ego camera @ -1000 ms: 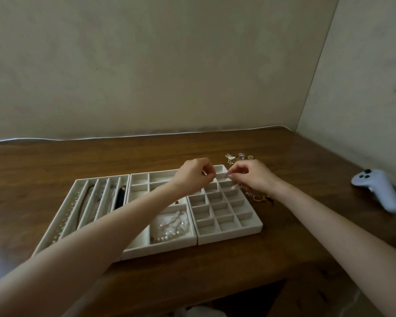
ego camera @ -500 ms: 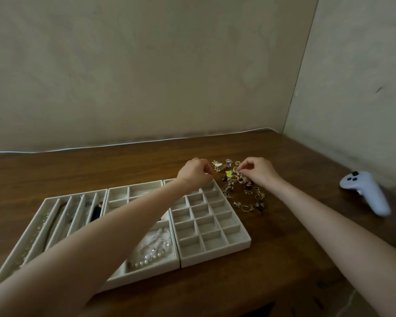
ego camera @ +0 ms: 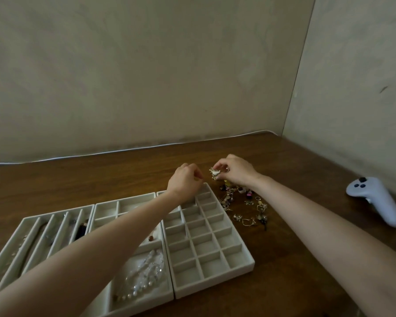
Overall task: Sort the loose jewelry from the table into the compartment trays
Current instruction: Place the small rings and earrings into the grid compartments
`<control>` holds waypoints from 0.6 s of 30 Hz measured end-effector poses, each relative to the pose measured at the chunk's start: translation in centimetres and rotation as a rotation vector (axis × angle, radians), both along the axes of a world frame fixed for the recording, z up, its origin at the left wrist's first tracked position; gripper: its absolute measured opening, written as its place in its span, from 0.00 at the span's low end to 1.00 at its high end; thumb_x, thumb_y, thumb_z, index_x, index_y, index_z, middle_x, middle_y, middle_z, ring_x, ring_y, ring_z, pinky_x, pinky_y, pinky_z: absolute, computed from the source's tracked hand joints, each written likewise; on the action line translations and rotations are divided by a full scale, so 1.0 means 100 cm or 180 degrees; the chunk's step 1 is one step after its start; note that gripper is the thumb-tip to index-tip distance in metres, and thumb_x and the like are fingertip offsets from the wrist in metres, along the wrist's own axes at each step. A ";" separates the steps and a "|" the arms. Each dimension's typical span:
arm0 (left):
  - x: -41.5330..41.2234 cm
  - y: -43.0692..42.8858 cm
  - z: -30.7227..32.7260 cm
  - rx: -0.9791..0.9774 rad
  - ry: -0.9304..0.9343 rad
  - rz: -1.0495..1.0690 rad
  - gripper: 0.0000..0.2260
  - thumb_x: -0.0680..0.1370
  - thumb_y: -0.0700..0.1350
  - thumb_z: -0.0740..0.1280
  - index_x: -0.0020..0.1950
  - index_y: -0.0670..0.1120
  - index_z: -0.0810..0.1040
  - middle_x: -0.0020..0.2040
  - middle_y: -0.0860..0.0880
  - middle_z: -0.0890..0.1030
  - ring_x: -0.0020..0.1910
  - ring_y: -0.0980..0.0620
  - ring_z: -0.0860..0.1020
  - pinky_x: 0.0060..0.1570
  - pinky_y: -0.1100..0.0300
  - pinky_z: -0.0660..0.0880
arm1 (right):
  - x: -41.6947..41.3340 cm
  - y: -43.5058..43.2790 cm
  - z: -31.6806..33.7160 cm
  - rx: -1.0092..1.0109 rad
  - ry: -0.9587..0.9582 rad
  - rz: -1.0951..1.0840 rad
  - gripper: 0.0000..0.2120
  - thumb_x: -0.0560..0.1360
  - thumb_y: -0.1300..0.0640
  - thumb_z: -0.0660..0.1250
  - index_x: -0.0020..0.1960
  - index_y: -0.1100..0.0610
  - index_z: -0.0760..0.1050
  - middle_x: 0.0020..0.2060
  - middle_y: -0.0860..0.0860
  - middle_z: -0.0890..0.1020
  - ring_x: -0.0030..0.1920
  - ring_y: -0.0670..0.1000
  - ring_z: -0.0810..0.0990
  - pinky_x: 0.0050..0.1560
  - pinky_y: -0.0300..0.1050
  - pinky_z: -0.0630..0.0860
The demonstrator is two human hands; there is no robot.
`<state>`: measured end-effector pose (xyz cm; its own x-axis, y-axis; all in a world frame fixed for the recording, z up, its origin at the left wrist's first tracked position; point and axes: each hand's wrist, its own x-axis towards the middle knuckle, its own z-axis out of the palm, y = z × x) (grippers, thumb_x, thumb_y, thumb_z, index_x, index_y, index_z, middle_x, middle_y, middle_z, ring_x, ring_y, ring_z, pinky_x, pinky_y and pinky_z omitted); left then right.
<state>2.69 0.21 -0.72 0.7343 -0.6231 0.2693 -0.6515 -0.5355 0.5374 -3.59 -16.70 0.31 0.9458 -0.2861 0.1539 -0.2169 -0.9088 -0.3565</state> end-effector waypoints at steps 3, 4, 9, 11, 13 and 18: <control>0.001 -0.001 0.000 -0.0050 -0.0007 0.0000 0.04 0.75 0.40 0.64 0.45 0.49 0.75 0.52 0.47 0.75 0.51 0.49 0.75 0.51 0.52 0.76 | 0.007 0.006 -0.010 -0.0240 0.0064 -0.0042 0.18 0.73 0.47 0.70 0.62 0.47 0.75 0.58 0.49 0.73 0.57 0.51 0.74 0.49 0.43 0.70; 0.001 -0.001 0.000 -0.0065 -0.0008 0.0003 0.04 0.75 0.40 0.64 0.44 0.49 0.75 0.52 0.47 0.75 0.51 0.49 0.75 0.52 0.52 0.76 | 0.009 0.007 -0.012 -0.0244 0.0040 -0.0089 0.17 0.73 0.47 0.70 0.60 0.47 0.75 0.57 0.49 0.74 0.56 0.50 0.74 0.47 0.43 0.70; -0.001 0.002 -0.002 -0.0256 -0.0093 0.0006 0.05 0.76 0.39 0.63 0.45 0.48 0.75 0.51 0.49 0.74 0.52 0.51 0.74 0.49 0.57 0.75 | 0.006 0.005 -0.009 0.0043 -0.0069 -0.0153 0.09 0.72 0.48 0.71 0.50 0.48 0.76 0.51 0.45 0.77 0.51 0.46 0.76 0.42 0.41 0.70; -0.002 0.003 -0.001 -0.0352 -0.0119 0.0013 0.05 0.76 0.39 0.63 0.46 0.48 0.75 0.51 0.49 0.75 0.52 0.52 0.74 0.48 0.59 0.74 | 0.004 0.004 -0.006 0.0381 -0.0247 -0.0142 0.03 0.74 0.53 0.69 0.46 0.50 0.77 0.47 0.44 0.79 0.49 0.46 0.77 0.43 0.41 0.72; -0.002 0.002 0.000 -0.0375 -0.0127 0.0012 0.04 0.76 0.39 0.64 0.48 0.46 0.76 0.52 0.49 0.76 0.52 0.51 0.74 0.48 0.59 0.74 | 0.001 0.005 0.000 0.0703 -0.0387 -0.0139 0.02 0.74 0.56 0.69 0.44 0.51 0.78 0.45 0.45 0.80 0.48 0.45 0.77 0.46 0.42 0.73; 0.001 -0.005 0.004 -0.0145 0.0008 -0.0045 0.06 0.77 0.41 0.64 0.53 0.46 0.75 0.53 0.48 0.80 0.55 0.49 0.75 0.55 0.50 0.75 | 0.001 0.002 0.004 0.0561 -0.0256 -0.0171 0.07 0.74 0.57 0.69 0.51 0.48 0.78 0.47 0.44 0.79 0.51 0.46 0.77 0.45 0.41 0.72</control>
